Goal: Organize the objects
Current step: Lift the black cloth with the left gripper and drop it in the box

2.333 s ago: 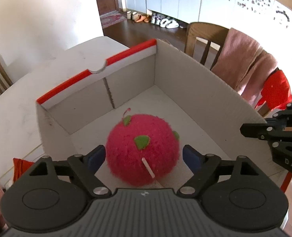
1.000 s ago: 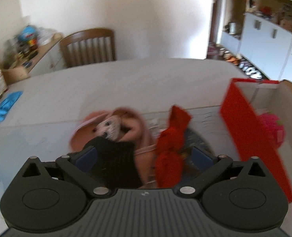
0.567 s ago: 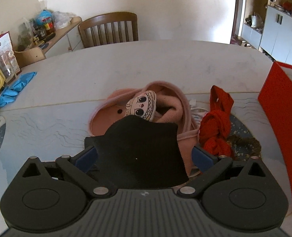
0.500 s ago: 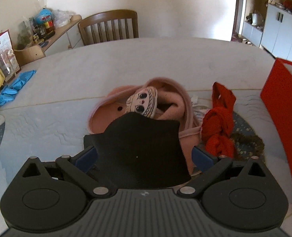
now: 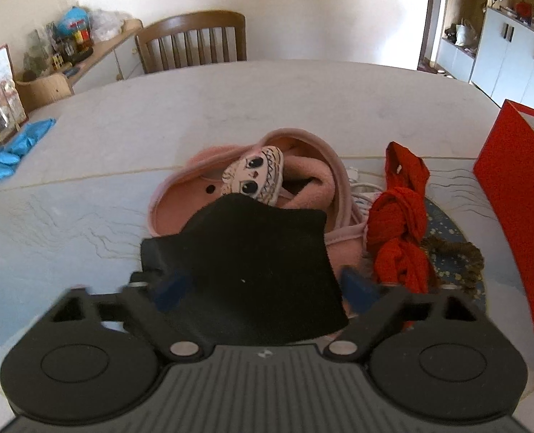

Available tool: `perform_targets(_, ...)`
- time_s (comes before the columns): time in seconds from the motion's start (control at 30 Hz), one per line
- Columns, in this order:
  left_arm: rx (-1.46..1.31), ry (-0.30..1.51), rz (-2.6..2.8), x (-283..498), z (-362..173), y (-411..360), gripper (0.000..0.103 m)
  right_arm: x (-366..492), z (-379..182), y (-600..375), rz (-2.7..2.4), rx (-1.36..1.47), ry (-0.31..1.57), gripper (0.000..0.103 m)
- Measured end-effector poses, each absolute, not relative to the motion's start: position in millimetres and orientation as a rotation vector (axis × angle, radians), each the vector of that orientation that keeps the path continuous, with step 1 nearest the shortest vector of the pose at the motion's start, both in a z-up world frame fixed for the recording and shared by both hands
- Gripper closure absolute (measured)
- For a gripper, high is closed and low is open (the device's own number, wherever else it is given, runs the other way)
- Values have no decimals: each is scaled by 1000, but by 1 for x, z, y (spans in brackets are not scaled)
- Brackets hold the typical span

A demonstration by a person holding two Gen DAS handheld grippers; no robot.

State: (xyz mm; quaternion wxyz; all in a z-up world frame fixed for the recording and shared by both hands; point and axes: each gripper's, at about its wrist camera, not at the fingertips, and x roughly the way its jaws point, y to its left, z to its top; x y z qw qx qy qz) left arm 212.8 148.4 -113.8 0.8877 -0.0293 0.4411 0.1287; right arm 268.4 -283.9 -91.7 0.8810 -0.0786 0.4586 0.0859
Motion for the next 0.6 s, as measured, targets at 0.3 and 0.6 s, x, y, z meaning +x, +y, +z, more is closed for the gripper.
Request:
perform_targets(0.3,-116,878,253,201,-99,148,68,268,-92,-284,179,-162,955,99)
perform_targets(0.6,-185,832,188,182,-73,147,88,268,-92,-283,181,-162,955,100)
